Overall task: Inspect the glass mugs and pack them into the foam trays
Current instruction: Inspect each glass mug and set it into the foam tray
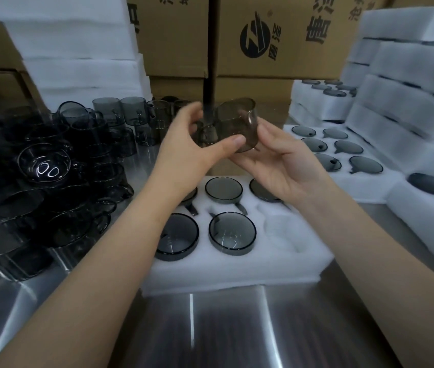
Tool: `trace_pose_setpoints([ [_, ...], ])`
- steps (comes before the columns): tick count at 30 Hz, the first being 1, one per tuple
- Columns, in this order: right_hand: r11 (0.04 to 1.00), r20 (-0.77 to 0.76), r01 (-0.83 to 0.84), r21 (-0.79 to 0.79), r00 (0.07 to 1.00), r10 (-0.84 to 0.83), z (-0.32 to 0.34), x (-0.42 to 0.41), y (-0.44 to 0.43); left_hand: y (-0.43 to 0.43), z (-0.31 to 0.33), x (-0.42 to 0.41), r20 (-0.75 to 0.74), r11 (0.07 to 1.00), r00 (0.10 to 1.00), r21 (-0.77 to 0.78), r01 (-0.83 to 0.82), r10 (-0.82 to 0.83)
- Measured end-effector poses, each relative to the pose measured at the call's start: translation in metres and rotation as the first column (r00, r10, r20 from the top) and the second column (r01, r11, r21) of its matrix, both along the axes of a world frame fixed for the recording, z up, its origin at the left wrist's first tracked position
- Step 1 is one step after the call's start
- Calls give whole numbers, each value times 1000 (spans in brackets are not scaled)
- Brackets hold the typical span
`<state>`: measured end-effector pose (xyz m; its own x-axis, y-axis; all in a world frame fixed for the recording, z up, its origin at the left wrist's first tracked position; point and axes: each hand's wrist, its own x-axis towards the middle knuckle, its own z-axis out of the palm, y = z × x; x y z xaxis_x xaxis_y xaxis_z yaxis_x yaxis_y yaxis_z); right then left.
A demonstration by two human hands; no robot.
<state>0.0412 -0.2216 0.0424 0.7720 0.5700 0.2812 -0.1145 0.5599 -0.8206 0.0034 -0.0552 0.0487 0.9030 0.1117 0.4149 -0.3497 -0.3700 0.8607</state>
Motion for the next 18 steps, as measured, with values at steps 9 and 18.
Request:
trace_pose_setpoints([
  [9, 957, 194, 164, -239, 974, -119, -3, -6, 4, 7, -7, 1, 100, 976, 977, -97, 197, -187],
  [18, 926, 164, 316, -205, 944, -285, -1, -10, 7, 7, -8, 0, 93, 971, 969, -51, 233, -227],
])
